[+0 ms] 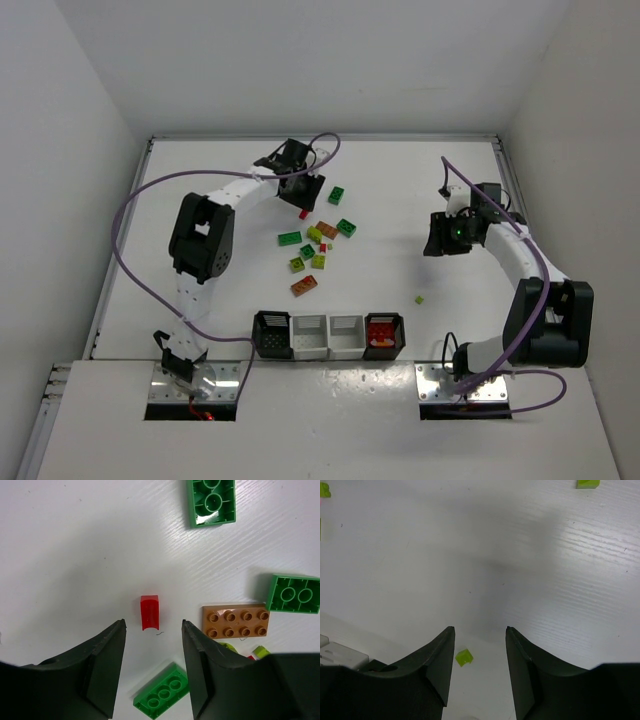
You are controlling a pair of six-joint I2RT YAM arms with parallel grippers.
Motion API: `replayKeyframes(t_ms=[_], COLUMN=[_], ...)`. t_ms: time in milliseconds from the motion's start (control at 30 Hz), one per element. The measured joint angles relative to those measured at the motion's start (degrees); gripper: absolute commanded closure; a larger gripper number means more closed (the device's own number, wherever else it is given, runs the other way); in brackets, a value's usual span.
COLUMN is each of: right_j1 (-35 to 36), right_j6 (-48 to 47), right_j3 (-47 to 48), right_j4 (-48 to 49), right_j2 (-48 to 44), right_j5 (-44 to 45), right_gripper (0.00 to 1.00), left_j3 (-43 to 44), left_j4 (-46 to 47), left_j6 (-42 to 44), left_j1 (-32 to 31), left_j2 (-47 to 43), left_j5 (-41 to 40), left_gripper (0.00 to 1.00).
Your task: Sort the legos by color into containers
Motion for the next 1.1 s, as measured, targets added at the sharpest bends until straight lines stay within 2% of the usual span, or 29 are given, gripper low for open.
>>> replayKeyframes(t_ms=[333,733,800,967,1100], right_j1=[0.0,0.0,0.0,0.0,0.0], right_j6=[0.0,0.0,0.0,0.0,0.0], right_j3=[0.0,0.0,0.0,-0.1,-0.4], right_j4=[0.0,0.0,0.0,0.0,-0.1], right_j2=[0.0,0.0,0.0,0.0,0.0], right_j5=[0.0,-0.1,-0.1,-0.1,-0.1], right_gripper=[0.54,0.54,0.54,0.54,0.54], left_j3=[-0.2,-0.1,-0.1,-0.1,0.1], left_j4=[0.1,0.5,0.5,0.5,0.5], left_j6=[0.5,1.2,1.3,1.5,1.6], left_j1=[0.0,0.0,0.0,0.0,-0.3], left_j2=[0.1,3.8,4.2,4.4,4.5], left_j5=[-1.0,-2.2,-2.5,-3.4,-4.0], left_gripper=[0.46,0.53,0.59,0.62,0.74])
